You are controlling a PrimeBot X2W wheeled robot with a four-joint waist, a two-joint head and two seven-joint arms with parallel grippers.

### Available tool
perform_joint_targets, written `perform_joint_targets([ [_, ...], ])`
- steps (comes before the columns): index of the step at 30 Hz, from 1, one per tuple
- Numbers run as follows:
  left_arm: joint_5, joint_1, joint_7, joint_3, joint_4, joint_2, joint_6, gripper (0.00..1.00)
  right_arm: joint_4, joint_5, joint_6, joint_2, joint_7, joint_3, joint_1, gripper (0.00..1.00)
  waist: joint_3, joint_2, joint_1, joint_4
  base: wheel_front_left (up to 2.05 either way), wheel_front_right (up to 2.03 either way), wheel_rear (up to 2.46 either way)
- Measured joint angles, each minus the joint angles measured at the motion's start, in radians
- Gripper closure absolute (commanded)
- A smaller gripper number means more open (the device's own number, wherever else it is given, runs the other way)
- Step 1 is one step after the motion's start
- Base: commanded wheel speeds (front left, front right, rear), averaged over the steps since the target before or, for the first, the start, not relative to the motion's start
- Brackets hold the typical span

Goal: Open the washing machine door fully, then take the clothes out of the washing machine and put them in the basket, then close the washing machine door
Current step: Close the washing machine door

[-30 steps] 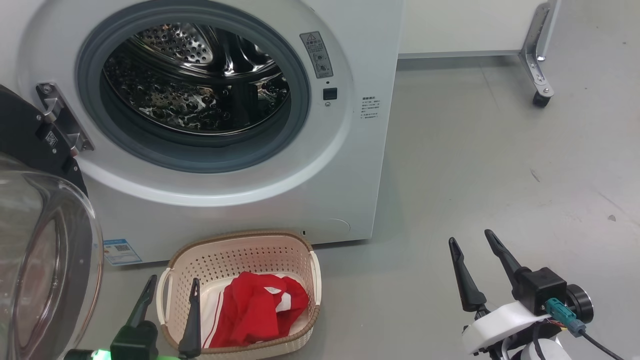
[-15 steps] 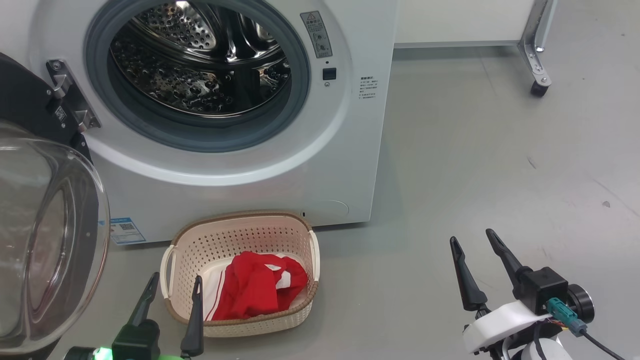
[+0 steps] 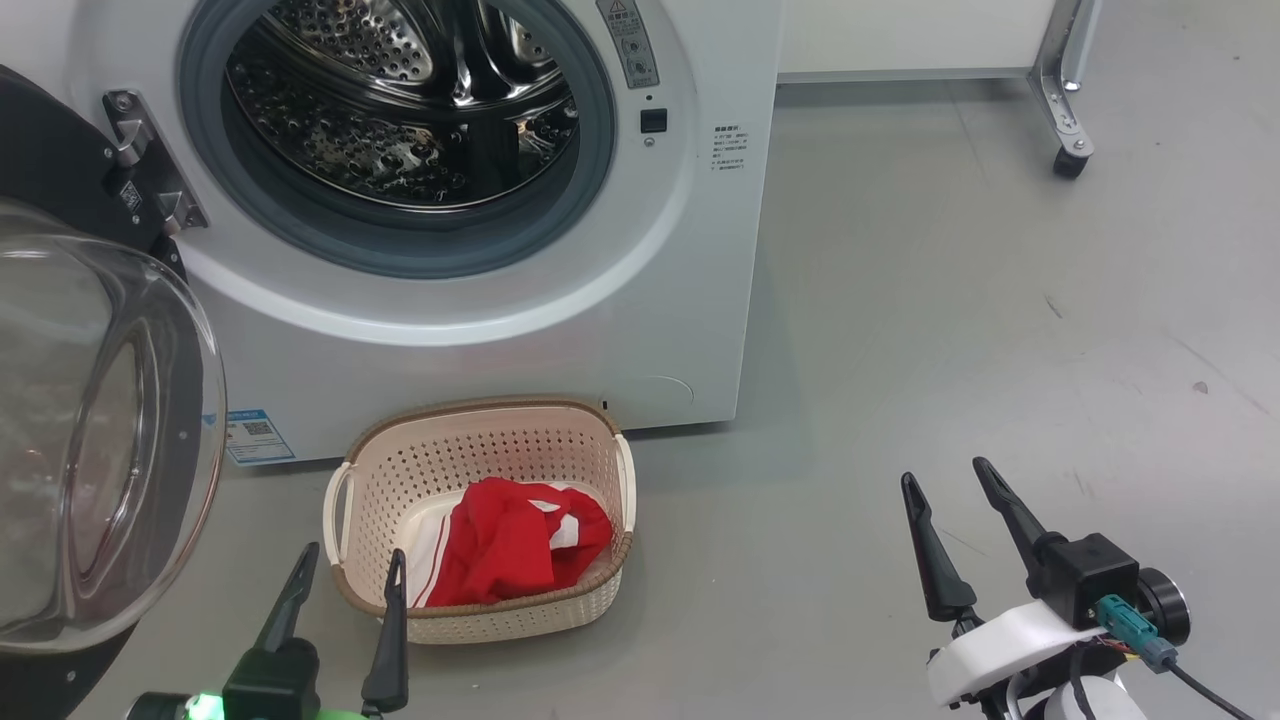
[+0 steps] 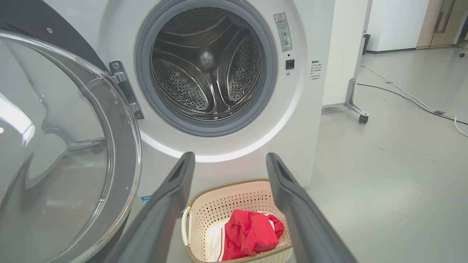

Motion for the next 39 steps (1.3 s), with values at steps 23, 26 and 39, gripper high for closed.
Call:
perform_joint_targets([
  [23,0.0,0.006,0.009,0.0,-0.023,0.001,0.005,0.0,0.0,-0.006,0.0,0.002,0.0,-0.008,0.0,0.0,-0.006,0.0,0.0,0.001,-0.04,0.04,0.0],
  [26,0.0,0.006,0.01,-0.002,-0.024,0.001,0.005,0.0,0.0,-0.006,0.0,0.002,0.0,-0.013,0.0,0.0,-0.007,0.0,0.0,0.004,0.0,0.0,0.0],
  [39,0.0,0.006,0.019,-0.012,-0.02,0.001,0.005,0.0,-0.006,-0.006,0.0,0.003,0.0,-0.029,0.014,0.0,-0.015,0.0,0.0,0.084,0.0,0.0,0.0],
])
